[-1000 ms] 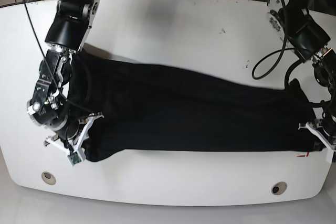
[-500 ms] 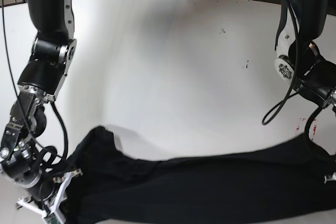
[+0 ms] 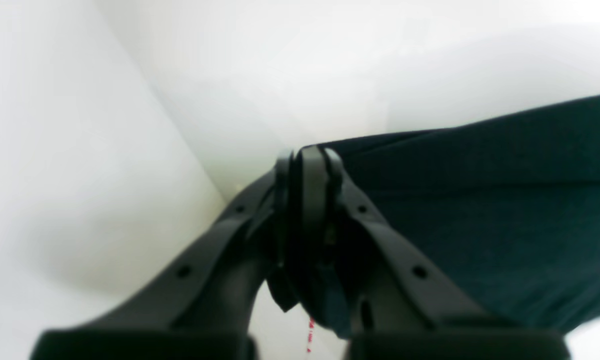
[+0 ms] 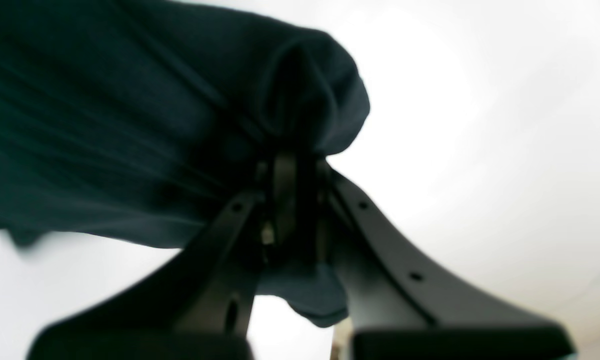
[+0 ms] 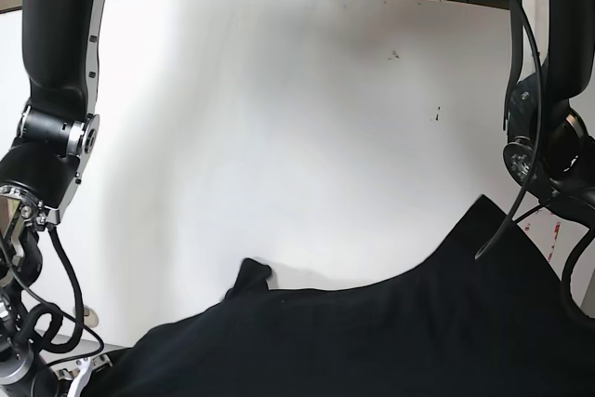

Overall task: Fold the T-shirt properly
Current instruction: 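Lift the black T-shirt with both grippers and swing it upward, then lay the shirt flat, pulling both grippers back across the table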

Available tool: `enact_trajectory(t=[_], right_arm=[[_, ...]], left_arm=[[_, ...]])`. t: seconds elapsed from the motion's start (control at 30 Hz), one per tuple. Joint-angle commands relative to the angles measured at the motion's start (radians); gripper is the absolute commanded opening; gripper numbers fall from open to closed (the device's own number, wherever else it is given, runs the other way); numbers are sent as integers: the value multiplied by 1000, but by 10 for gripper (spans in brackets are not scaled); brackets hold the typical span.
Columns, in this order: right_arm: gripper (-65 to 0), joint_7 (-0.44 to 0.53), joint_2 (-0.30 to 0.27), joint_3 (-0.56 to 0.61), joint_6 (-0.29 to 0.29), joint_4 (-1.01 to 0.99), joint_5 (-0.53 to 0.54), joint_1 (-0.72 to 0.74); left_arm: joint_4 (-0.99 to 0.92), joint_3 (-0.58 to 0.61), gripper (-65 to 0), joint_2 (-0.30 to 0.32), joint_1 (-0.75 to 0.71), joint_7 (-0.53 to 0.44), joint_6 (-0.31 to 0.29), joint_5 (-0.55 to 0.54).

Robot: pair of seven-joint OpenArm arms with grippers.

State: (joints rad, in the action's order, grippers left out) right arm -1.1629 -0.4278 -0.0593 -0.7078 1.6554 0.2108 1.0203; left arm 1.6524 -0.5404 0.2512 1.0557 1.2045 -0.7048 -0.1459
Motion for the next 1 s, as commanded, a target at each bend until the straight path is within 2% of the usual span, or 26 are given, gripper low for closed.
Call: enact_trajectory(t=[0.0, 0.13, 0.4, 0.67, 0.97], right_arm=[[-648, -16, -19, -18, 10, 29, -38, -11], [-648, -16, -21, -78, 10, 90, -38, -119], [-648, -18, -3, -188, 10, 256, -38, -438], [-648, -15, 111, -342, 10, 351, -40, -774], [-648, -7, 209, -452, 10, 352, -40, -1027]], left_arm=[[10, -1, -646, 12, -16, -15, 7, 15], [39, -2, -646, 12, -91, -15, 7, 12], [154, -47, -646, 12, -317, -15, 7, 9], [217, -128, -646, 9, -627, -16, 7, -11], [214, -260, -646, 9, -938, -21, 7, -179]])
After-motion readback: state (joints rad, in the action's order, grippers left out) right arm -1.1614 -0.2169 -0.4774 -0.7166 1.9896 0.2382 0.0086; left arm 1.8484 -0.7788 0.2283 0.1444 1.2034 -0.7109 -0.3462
